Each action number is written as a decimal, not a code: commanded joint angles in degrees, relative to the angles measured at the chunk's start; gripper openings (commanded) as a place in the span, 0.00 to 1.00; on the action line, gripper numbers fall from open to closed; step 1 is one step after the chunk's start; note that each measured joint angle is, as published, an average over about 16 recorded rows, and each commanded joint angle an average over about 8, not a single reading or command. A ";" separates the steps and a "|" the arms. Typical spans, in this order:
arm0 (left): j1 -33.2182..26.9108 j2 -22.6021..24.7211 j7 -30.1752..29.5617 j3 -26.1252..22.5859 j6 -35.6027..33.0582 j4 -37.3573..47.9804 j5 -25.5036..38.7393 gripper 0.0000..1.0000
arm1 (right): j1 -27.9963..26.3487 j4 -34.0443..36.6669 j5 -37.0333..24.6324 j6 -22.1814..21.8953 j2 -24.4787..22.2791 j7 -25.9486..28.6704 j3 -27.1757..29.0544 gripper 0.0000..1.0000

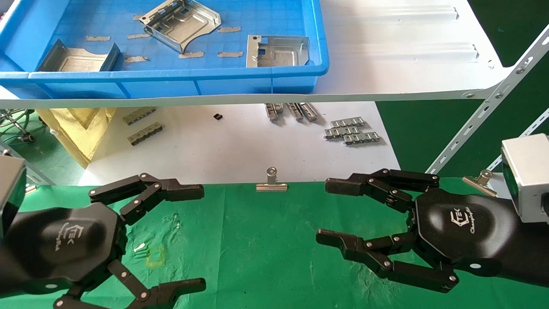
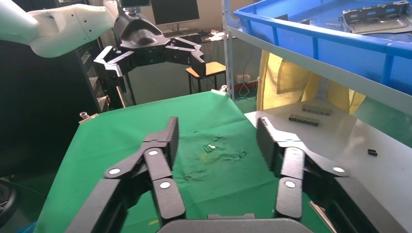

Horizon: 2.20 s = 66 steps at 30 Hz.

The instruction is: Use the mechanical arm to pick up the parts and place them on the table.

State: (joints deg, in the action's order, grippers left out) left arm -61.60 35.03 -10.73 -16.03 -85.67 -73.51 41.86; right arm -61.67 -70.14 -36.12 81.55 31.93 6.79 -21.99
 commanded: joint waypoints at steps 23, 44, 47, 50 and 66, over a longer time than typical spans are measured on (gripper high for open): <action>0.00 0.00 0.00 0.00 0.00 0.00 0.00 1.00 | 0.00 0.00 0.00 0.00 0.00 0.00 0.00 0.14; 0.00 0.00 0.00 0.00 0.00 0.00 0.00 1.00 | 0.00 0.00 0.00 0.00 0.00 0.00 0.00 1.00; 0.00 0.00 0.00 0.00 0.00 0.00 0.00 1.00 | 0.00 0.00 0.00 0.00 0.00 0.00 0.00 1.00; 0.00 0.00 0.00 0.00 0.00 0.00 0.00 1.00 | 0.00 0.00 0.00 0.00 0.00 0.00 0.00 1.00; 0.00 0.00 0.00 0.00 0.00 0.00 0.00 1.00 | 0.00 0.00 0.00 0.00 0.00 0.00 0.00 0.00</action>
State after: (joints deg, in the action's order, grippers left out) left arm -61.60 35.03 -10.73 -16.03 -85.67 -73.51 41.86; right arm -61.67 -70.14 -36.12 81.55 31.93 6.79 -21.99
